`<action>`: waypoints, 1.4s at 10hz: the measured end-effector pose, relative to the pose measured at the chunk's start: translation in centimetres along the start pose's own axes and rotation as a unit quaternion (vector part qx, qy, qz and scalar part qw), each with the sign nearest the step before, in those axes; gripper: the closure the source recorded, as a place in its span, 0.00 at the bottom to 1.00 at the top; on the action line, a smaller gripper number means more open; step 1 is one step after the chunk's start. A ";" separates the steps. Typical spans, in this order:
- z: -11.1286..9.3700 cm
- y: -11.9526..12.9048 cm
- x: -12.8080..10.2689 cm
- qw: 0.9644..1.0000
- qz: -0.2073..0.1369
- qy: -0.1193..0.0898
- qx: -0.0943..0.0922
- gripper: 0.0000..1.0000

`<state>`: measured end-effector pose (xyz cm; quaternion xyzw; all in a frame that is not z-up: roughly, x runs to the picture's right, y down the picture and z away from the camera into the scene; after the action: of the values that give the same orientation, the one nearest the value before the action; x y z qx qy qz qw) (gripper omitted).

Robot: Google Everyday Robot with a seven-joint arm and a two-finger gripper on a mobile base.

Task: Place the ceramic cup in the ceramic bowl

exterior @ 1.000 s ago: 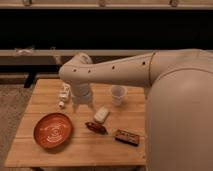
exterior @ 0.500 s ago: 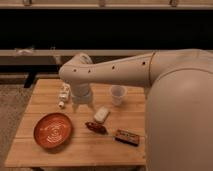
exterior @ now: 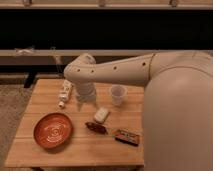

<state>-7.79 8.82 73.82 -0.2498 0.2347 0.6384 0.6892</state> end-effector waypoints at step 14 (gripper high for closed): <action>8.3 -12.8 -10.5 0.997 -0.016 -0.070 0.034 0.40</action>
<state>4.25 5.43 87.47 -0.1846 0.2036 0.6346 0.7223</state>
